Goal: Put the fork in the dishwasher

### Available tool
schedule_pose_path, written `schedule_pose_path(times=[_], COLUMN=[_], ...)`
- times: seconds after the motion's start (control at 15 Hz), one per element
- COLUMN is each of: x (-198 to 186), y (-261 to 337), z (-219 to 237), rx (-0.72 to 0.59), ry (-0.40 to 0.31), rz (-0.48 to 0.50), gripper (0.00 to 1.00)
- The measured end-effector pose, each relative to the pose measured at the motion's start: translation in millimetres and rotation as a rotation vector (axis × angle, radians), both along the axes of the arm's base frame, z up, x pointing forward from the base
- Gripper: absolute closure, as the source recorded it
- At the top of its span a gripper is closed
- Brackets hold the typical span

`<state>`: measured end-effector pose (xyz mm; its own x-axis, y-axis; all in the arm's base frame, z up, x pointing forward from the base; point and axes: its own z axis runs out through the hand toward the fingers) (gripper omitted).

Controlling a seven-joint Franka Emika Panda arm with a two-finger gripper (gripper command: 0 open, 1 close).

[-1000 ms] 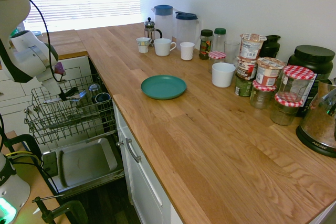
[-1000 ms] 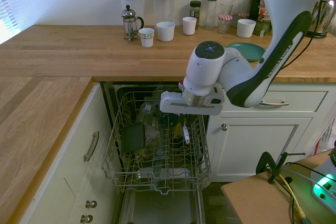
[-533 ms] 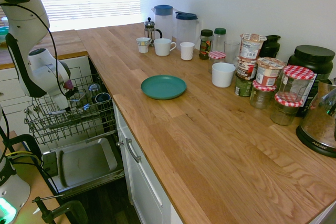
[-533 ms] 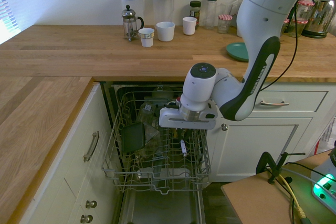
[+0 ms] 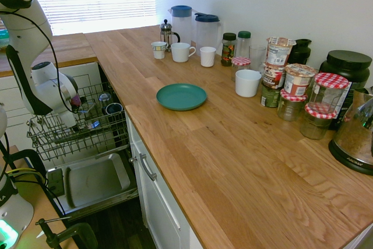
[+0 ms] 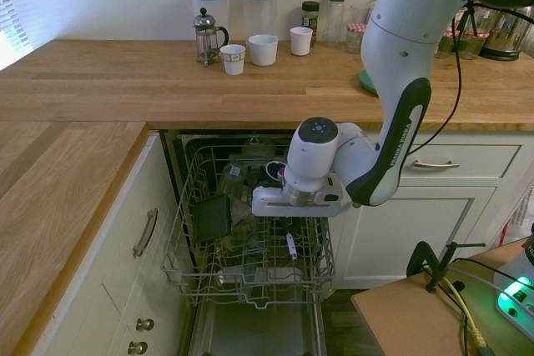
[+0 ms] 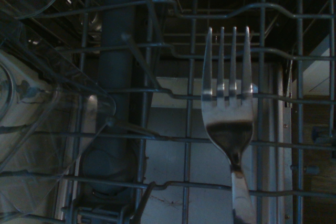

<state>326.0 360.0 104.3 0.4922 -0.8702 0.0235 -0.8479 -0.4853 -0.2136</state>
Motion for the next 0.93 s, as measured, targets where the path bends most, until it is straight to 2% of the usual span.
schedule_pose_path(times=[0.53, 0.93], x=[4, 5], y=[-3, 0], z=[0, 65], rx=[0.001, 0.01], ry=[-0.007, -0.086], rz=[-0.014, -0.024], gripper=[0.0, 0.0])
